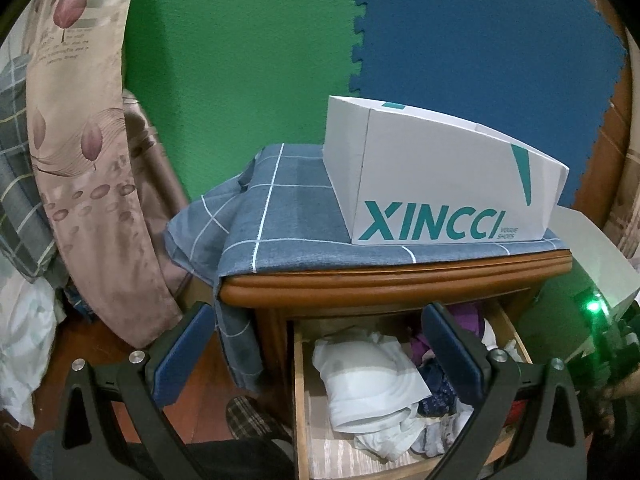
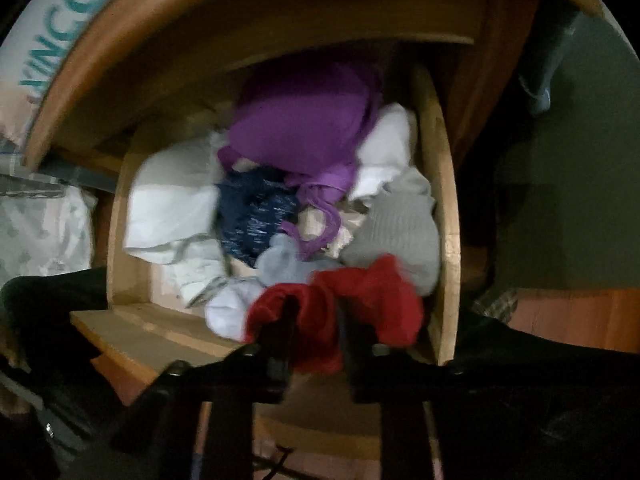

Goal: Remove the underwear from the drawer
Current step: 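Reach the right gripper into the drawer and grasp the red underwear, then lift the red underwear out of the drawer and carry it over the box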

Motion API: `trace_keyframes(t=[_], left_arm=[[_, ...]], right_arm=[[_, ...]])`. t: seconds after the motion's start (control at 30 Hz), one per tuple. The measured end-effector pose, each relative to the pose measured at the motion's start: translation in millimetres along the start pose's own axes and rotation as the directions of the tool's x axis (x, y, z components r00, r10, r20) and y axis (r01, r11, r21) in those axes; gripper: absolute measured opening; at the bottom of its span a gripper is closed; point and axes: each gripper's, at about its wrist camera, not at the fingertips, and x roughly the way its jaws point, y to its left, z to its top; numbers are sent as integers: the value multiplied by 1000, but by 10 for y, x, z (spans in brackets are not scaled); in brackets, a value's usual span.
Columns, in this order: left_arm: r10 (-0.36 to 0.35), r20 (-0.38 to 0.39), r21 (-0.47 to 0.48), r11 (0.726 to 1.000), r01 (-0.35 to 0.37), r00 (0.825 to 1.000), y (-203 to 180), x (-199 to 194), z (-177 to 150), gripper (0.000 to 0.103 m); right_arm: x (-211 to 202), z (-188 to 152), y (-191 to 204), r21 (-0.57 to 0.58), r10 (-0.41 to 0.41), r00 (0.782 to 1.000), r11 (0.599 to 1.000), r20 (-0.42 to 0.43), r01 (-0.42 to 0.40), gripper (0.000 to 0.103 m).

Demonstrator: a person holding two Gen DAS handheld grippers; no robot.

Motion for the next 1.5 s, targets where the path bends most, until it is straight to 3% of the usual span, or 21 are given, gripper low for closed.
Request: trace_keyframes(t=[0.3,0.57,0.7,0.8,1.03,1.3,1.5], left_arm=[[12,-3,0,1000,-12,1000,16,7,-5,102],[9,-4,0,1000,-9,1000,20,7,-3,102],[4,-4,-1,1000,-4,1000,18,3,-2,102],[2,-1,-1,1000,-2,1000,15,0,-3,102],[5,-2,2,1000,-5,1000,18,-2,-1,102],[19,-1,-7,1000,-19,1000,9,-9,19,102],[20,1,-9,1000,-20,1000,6,-10,26,102]], right_arm=[[-419,-47,116,-67,29,994,998,108,-22,16],[-1087,22,223,-75,93,965,994,246,-77,16],[-1343,17,355,-102,61,951,994,302,-32,16],[-1570,-10,474,-123,5,931,991,366,43,16],[-2145,-89,585,-129,10,888,990,460,55,16],[-2895,-175,743,-154,27,809,985,587,78,16],[-3361,-93,939,-172,12,742,975,670,140,16]])
